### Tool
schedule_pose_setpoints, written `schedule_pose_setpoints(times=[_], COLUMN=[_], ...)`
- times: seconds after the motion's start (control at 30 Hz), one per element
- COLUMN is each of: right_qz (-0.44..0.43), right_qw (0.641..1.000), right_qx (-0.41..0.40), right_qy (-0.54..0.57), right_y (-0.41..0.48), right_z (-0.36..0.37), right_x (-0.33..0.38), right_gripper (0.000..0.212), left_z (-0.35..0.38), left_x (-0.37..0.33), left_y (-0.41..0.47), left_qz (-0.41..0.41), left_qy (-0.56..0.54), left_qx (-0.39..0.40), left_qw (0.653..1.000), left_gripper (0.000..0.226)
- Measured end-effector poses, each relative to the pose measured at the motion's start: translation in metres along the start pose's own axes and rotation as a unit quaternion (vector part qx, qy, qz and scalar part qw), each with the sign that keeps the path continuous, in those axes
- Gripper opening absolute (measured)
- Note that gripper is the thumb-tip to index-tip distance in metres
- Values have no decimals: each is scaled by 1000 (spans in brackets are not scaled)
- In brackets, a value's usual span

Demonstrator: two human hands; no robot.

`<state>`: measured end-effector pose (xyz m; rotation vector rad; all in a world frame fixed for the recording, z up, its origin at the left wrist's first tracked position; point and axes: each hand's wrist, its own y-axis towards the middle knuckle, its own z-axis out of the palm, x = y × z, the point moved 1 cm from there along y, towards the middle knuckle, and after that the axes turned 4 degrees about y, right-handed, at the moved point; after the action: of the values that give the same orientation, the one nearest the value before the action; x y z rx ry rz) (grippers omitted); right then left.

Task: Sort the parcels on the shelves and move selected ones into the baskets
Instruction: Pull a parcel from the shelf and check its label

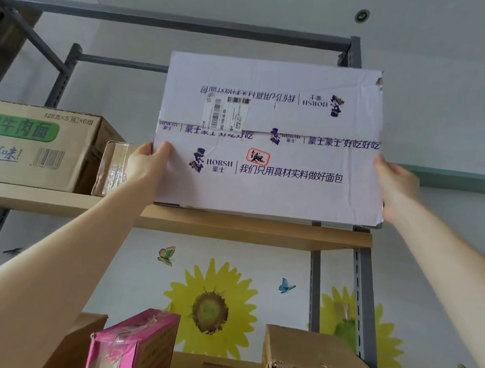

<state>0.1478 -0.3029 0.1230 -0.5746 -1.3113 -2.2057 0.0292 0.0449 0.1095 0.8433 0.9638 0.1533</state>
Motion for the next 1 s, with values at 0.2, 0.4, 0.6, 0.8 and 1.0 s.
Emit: schedule_pose_setpoints(times=[0.2,0.4,0.6,0.8,1.0], right_qz=[-7,75,67,52,-32], right_qw=[1000,993,996,990,989], right_qx=[15,94,60,108,99], right_qy=[17,5,1,79,108], right_y=[-9,-21,-29,-32,-24], right_z=[-3,-26,-21,-24,-26], right_x=[-12,-49,-40,-27,-17], right_gripper=[29,32,51,15,12], left_z=[-1,-18,-24,-25,-19], left_x=[10,42,35,28,17], left_y=[-1,-18,-21,-29,-24], left_qz=[35,55,74,83,103], left_qy=[18,75,81,-12,-61], left_qx=[-3,11,44,51,75], left_qw=[999,996,993,995,990], left_gripper=[41,45,43,35,52])
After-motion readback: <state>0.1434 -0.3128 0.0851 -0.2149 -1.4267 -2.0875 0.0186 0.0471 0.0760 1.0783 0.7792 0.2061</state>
